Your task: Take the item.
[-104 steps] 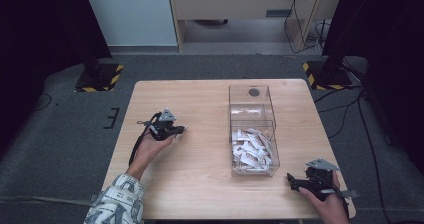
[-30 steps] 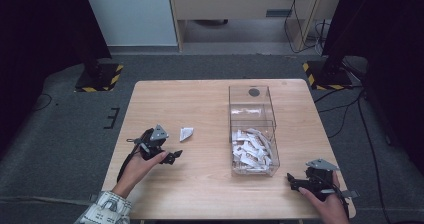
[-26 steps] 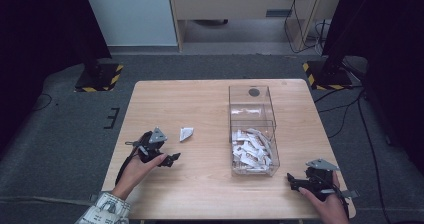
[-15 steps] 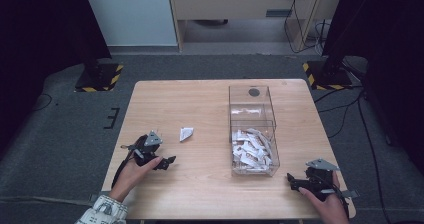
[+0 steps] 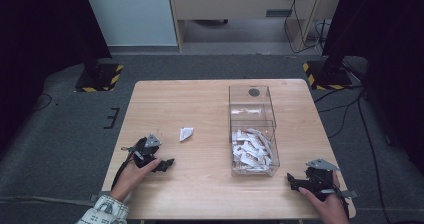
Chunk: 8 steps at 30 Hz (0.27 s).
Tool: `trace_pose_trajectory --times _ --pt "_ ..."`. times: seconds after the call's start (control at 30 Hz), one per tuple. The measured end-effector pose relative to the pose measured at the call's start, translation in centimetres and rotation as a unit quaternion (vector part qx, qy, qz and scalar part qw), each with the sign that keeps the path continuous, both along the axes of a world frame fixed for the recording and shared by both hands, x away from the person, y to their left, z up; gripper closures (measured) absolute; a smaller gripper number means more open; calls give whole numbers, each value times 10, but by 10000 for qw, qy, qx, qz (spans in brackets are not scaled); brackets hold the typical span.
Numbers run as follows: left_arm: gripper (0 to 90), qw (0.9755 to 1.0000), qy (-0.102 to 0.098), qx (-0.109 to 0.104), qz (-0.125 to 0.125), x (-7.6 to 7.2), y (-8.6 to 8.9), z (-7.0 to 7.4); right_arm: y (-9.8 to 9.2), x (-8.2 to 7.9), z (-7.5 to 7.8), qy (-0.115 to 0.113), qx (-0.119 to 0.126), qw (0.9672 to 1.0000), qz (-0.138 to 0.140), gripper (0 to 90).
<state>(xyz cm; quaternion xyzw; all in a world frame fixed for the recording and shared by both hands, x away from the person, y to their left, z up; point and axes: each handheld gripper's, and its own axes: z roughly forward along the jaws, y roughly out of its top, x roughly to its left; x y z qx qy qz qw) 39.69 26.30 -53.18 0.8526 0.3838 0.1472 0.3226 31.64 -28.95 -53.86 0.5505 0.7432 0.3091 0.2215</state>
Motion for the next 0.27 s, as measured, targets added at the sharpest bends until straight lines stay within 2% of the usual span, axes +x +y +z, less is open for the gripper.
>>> trace_pose_trajectory --times 0.13,0.27 --pt "10 9997 -166 -169 -15 -2 1 -5 0 0 0 2 2 10000 3 9" --pt "0 9997 -156 -172 -31 -2 1 -5 0 0 0 0 1 10000 4 9"
